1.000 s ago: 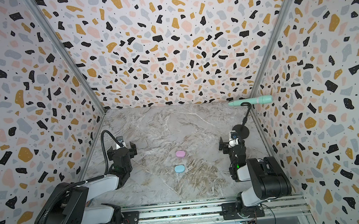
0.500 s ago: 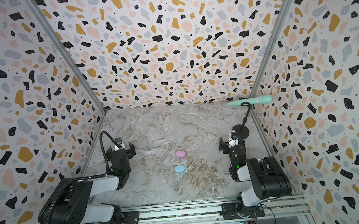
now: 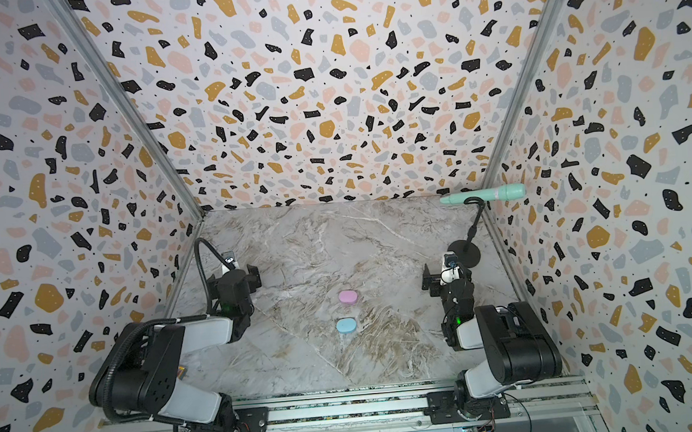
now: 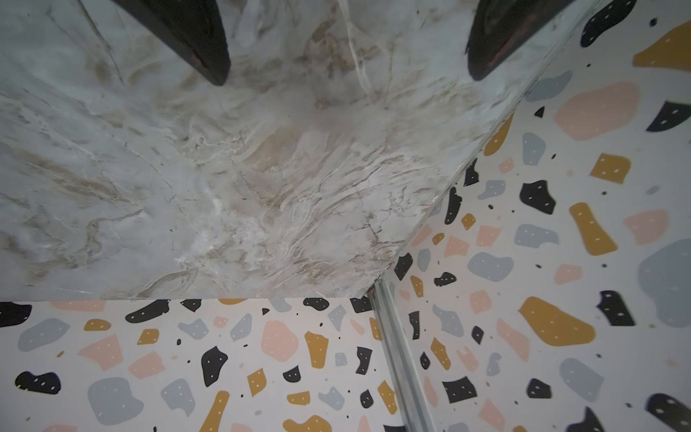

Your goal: Insert the wireless bluetooth earbuds into the charging case

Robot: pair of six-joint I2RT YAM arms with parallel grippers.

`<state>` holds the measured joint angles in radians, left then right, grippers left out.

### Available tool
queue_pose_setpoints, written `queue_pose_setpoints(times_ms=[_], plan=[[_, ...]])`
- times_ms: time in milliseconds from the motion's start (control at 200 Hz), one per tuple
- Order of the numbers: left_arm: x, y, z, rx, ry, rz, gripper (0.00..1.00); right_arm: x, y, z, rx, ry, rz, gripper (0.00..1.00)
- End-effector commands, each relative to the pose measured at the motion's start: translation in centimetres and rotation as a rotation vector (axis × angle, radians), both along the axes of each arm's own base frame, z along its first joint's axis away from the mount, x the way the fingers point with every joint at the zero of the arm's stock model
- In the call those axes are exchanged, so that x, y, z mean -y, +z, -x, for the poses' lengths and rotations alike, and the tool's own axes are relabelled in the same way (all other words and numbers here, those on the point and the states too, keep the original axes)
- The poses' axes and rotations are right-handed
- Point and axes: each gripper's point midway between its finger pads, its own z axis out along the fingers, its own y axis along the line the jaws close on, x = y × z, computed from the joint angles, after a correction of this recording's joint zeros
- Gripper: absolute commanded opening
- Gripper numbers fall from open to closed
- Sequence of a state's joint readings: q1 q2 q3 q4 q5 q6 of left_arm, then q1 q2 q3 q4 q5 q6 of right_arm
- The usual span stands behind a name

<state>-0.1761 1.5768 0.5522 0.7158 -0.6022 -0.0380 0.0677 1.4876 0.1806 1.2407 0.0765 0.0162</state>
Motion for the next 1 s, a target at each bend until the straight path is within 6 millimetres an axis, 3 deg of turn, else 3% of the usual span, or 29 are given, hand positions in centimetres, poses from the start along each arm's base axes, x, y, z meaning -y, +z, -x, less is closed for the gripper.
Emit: queue_pose_setpoints(times_ms=[0,15,45,125,190,220,240,245,255,275,340,566,671,891,996], plan=[[2.0,-3.8,-2.3,-0.237,-0.136,0.01,0.94,-0.1,1.0,-0.6,0.028,-0.003,0.011,0.99],[3.1,-4.4,-2.4,-0.267,-0.213,0.046,0.86,-0.1,1.0,-0.6,0.027,-0.004,0.012,0.99],[3.4,-4.0,-2.0,-0.237,-0.246,0.08,0.77,-0.1,1.0,-0.6,0.028,-0.004,0.013,0.99],[2.7,0.2,0.9,0.046,-0.215,0.035,0.75,-0.1,1.0,-0.6,0.027,-0.005,0.013,0.99],[5.2,-1.1,-0.1,-0.084,-0.363,0.02,0.69,-0.1,1.0,-0.6,0.028,-0.004,0.012,0.99],[4.8,-1.2,-0.2,-0.09,-0.327,0.013,0.68,-0.1,1.0,-0.6,0.026,-0.004,0.012,0.99],[4.2,-1.1,0.2,-0.073,-0.291,0.014,0.72,-0.1,1.0,-0.6,0.027,-0.004,0.01,0.99],[4.2,-0.8,0.3,-0.06,-0.289,0.014,0.84,-0.1,1.0,-0.6,0.027,-0.004,0.011,0.99],[4.0,-0.5,0.6,-0.039,-0.281,0.013,0.96,-0.1,0.9,-0.6,0.025,-0.004,0.012,0.99],[3.3,0.2,1.8,0.014,-0.243,0.004,1.0,-0.1,0.9,-0.6,0.026,-0.005,0.012,0.99],[-0.5,2.3,5.6,0.228,0.009,0.028,1.0,-0.1,0.9,-0.6,0.025,-0.004,0.011,0.99],[0.1,2.6,6.1,0.221,0.027,-0.025,1.0,-0.1,1.0,-0.6,0.027,-0.002,0.011,0.99],[1.3,2.1,5.0,0.191,-0.102,0.005,1.0,-0.1,1.0,-0.6,0.028,-0.004,0.012,0.99],[2.3,1.9,6.5,0.258,-0.206,0.017,1.0,-0.1,1.0,-0.6,0.028,-0.003,0.013,0.99],[2.1,1.6,6.0,0.235,-0.212,0.036,1.0,-0.1,1.0,-0.6,0.028,-0.003,0.013,0.99]])
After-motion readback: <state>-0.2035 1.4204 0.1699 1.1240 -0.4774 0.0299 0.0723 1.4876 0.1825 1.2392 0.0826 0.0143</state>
